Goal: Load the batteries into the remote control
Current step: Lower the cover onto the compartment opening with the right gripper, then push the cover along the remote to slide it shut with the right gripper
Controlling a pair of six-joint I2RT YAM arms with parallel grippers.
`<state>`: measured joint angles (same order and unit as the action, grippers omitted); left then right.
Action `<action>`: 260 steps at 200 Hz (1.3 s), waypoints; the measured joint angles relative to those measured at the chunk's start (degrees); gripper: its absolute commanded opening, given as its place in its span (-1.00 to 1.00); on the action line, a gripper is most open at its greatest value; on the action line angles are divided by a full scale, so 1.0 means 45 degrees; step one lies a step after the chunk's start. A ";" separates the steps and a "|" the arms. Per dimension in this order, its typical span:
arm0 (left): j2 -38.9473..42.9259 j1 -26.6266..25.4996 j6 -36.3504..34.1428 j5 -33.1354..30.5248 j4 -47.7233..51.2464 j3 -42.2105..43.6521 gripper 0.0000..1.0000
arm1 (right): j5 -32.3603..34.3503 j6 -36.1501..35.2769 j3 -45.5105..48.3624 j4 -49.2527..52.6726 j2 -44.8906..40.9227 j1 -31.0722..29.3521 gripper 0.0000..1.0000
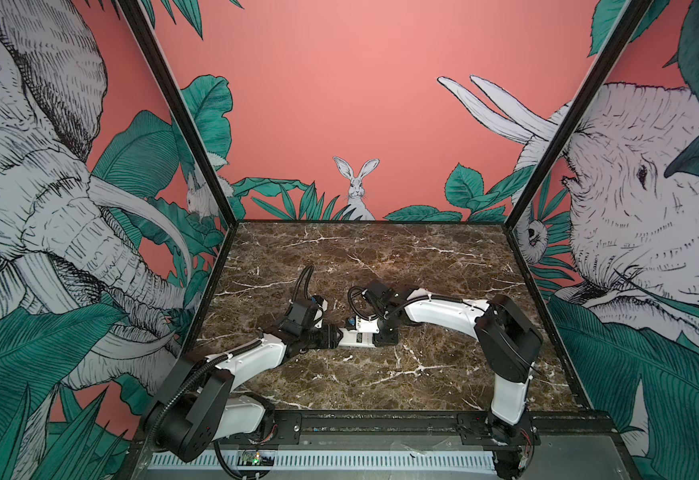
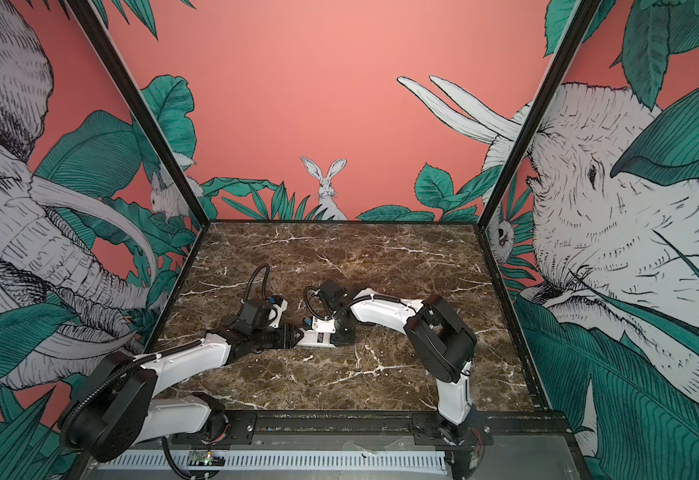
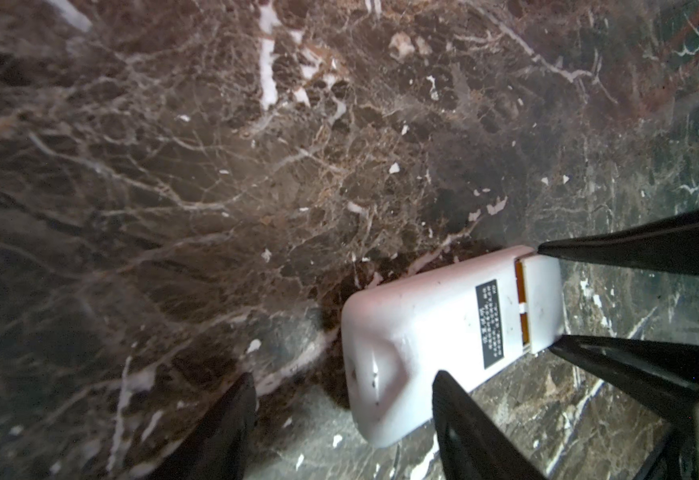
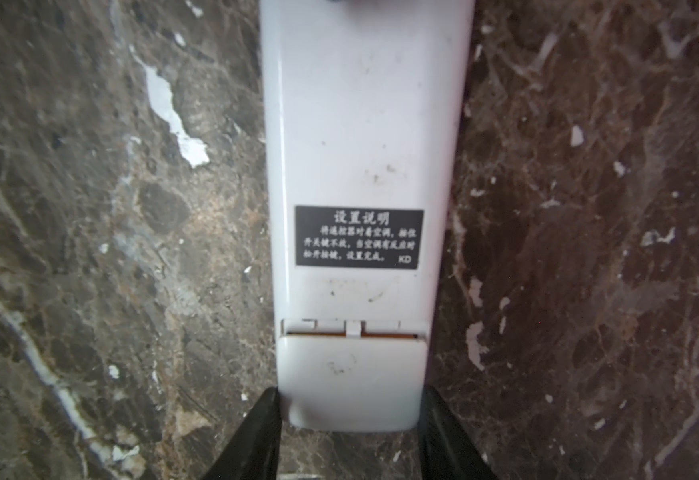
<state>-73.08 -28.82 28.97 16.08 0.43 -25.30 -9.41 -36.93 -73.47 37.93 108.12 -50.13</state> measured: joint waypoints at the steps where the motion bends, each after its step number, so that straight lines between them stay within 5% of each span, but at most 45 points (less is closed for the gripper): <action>1: 0.0000 0.0000 0.0000 0.0005 -0.0005 0.0005 0.37 | 0.0000 -0.0005 0.0000 0.0015 0.0000 -0.0010 -0.09; 260: -0.0525 0.0005 0.0185 0.0243 -0.1753 0.0408 0.28 | 0.0291 0.0063 -0.0423 0.0053 -0.0175 -0.0112 -0.08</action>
<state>-75.44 -28.80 29.80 17.17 -7.46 -23.46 -8.10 -36.64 -75.37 38.17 107.33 -50.63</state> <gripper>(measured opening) 0.650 0.463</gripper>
